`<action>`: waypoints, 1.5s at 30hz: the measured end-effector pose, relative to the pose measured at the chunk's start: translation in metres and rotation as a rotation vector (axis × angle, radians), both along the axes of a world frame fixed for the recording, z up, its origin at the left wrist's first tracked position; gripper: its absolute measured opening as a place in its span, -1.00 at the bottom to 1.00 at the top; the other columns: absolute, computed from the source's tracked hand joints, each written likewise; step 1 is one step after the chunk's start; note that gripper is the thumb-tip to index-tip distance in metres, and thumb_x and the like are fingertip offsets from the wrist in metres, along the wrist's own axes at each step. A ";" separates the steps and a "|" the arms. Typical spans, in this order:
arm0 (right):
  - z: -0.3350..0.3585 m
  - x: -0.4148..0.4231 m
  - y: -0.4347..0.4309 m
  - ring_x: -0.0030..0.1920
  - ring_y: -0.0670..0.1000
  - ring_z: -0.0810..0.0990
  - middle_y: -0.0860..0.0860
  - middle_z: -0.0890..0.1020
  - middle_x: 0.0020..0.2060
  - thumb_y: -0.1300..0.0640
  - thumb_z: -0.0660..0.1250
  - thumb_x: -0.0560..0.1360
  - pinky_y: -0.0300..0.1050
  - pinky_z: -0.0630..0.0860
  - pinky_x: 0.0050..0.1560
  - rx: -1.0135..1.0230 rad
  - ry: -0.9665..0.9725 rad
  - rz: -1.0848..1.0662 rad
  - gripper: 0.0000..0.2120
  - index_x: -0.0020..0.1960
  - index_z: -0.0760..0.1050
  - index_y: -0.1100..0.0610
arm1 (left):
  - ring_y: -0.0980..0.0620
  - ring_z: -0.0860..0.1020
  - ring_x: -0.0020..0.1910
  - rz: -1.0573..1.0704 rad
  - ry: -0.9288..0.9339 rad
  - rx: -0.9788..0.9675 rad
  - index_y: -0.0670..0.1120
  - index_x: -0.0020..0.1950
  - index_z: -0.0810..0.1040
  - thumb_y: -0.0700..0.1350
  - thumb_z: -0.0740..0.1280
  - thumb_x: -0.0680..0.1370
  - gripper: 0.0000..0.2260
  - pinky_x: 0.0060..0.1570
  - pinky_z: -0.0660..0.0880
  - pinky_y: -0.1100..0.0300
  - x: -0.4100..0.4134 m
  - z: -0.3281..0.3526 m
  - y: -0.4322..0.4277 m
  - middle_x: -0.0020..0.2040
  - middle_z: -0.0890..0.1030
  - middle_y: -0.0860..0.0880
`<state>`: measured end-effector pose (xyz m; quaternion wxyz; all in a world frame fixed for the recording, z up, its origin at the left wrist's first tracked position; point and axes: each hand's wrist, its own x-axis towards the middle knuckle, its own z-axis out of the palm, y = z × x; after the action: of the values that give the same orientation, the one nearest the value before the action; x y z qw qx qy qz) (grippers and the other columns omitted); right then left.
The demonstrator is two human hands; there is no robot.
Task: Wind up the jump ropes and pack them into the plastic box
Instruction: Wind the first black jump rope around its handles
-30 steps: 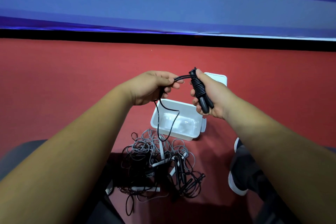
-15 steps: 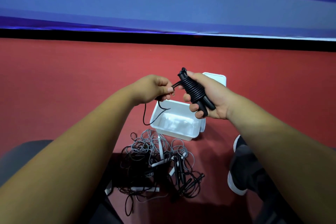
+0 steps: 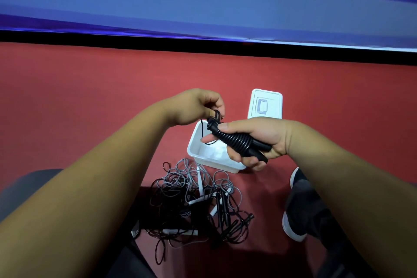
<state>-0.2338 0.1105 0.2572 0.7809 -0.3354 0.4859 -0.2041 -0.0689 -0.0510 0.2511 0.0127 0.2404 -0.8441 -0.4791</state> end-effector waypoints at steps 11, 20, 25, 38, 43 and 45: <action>-0.019 -0.003 -0.006 -0.35 0.05 0.58 0.05 0.60 -0.19 -0.22 0.43 0.60 -0.20 0.40 -0.40 0.005 0.363 -0.155 -0.74 0.26 0.54 -0.23 | 0.05 0.54 -0.18 0.059 0.119 0.134 -0.13 0.11 0.67 -0.55 0.38 0.44 -0.60 -0.06 0.54 0.25 -0.009 0.011 0.004 -0.14 0.60 -0.10; -0.020 -0.012 -0.012 -0.36 0.04 0.64 0.07 0.63 -0.15 -0.22 0.43 0.60 -0.18 0.43 -0.34 -0.070 0.427 -0.387 -0.72 0.24 0.57 -0.13 | 0.07 0.67 -0.17 0.185 0.093 0.394 -0.20 0.25 0.61 -0.53 0.39 0.49 -0.60 -0.11 0.57 0.31 0.001 0.011 -0.009 -0.11 0.69 -0.07; -0.017 -0.010 -0.012 -0.35 0.04 0.60 0.05 0.62 -0.19 -0.24 0.45 0.58 -0.18 0.44 -0.36 -0.101 0.401 -0.479 -0.60 0.29 0.54 -0.05 | 0.03 0.66 -0.21 0.215 0.042 0.395 -0.18 0.16 0.62 -0.39 0.53 0.45 -0.68 -0.10 0.63 0.21 0.002 0.010 -0.007 -0.16 0.69 -0.06; -0.014 -0.003 -0.020 -0.34 0.02 0.59 0.02 0.66 -0.14 -0.55 0.13 0.55 -0.10 0.52 -0.29 -0.134 0.395 -0.739 -0.46 0.18 0.54 -0.17 | 0.04 0.32 -0.40 0.146 0.016 0.183 -0.19 0.10 0.65 0.09 0.17 0.75 -0.59 -0.33 0.30 0.12 -0.006 0.013 0.012 -0.33 0.49 -0.02; -0.010 -0.002 -0.021 -0.38 0.03 0.55 0.02 0.66 -0.23 -0.59 0.20 0.49 -0.12 0.49 -0.31 -0.131 0.409 -0.804 -0.37 0.08 0.59 -0.05 | 0.09 0.47 -0.38 0.142 0.021 0.154 -0.20 0.14 0.64 -0.05 0.27 0.73 -0.76 -0.40 0.37 0.34 -0.006 0.017 0.016 -0.29 0.50 -0.05; -0.008 -0.002 -0.021 -0.42 0.02 0.52 0.02 0.65 -0.25 -0.57 0.29 0.46 -0.14 0.45 -0.34 -0.119 0.381 -0.836 -0.38 0.05 0.62 -0.02 | 0.05 0.52 -0.32 0.130 0.030 0.156 -0.19 0.14 0.65 -0.07 0.31 0.71 -0.79 -0.33 0.44 0.31 -0.006 0.016 0.015 -0.28 0.54 -0.05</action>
<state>-0.2357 0.0896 0.2490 0.5077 -0.1865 0.7019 -0.4634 -0.0748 -0.0361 0.2671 0.0375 0.2880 -0.7866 -0.5449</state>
